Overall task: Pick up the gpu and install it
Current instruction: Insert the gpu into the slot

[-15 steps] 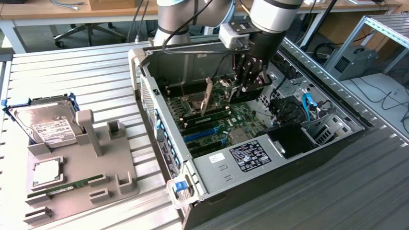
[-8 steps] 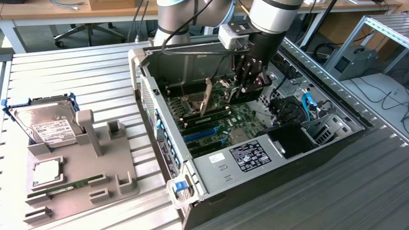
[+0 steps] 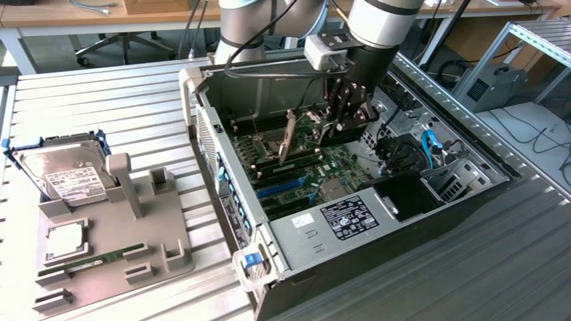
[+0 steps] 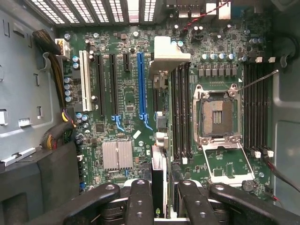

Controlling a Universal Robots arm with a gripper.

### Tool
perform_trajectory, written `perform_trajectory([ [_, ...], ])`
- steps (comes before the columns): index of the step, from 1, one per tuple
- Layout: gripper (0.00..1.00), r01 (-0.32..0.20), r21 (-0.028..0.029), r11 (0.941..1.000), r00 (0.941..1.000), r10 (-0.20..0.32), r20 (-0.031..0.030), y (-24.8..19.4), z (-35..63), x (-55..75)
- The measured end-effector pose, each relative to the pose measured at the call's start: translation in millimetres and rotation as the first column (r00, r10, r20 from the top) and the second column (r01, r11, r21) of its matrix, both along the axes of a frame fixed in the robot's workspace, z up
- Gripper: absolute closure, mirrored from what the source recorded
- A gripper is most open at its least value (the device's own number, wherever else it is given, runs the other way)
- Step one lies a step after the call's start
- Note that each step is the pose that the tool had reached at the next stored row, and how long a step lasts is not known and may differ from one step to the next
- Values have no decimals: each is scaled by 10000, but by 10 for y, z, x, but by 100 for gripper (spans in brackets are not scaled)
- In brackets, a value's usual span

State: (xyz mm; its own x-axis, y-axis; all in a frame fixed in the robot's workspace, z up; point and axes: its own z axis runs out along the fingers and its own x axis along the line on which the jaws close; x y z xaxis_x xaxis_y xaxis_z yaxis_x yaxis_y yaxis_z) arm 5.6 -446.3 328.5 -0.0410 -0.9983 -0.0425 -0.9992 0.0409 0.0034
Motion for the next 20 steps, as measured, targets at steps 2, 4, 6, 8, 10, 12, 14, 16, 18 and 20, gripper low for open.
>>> perform_trajectory([
  [2, 74, 0, 0, 10000, 10000, 0, 0, -4, -1, -3],
  [4, 74, 0, 1, 10000, 10000, 0, 0, -8, -2, -6],
  [6, 74, 0, 0, 10000, 10000, 0, 0, -12, -2, -9],
  [8, 74, 1, 0, 10000, 10000, -1, 0, -16, -3, -14],
  [10, 74, 0, 0, 10000, 10000, 0, 0, -19, -3, -19],
  [12, 74, 0, 1, 10000, 10000, 0, 0, -23, -5, -23],
  [14, 74, 0, 0, 10000, 10000, 0, 0, -26, -5, -27],
  [16, 74, 0, 1, 10000, 10000, 0, 0, -29, -6, -29],
  [18, 74, 0, 1, 10000, 10000, 0, 0, -33, -7, -34],
  [20, 74, 0, 0, 10000, 10000, 0, 0, -36, -7, -37],
])
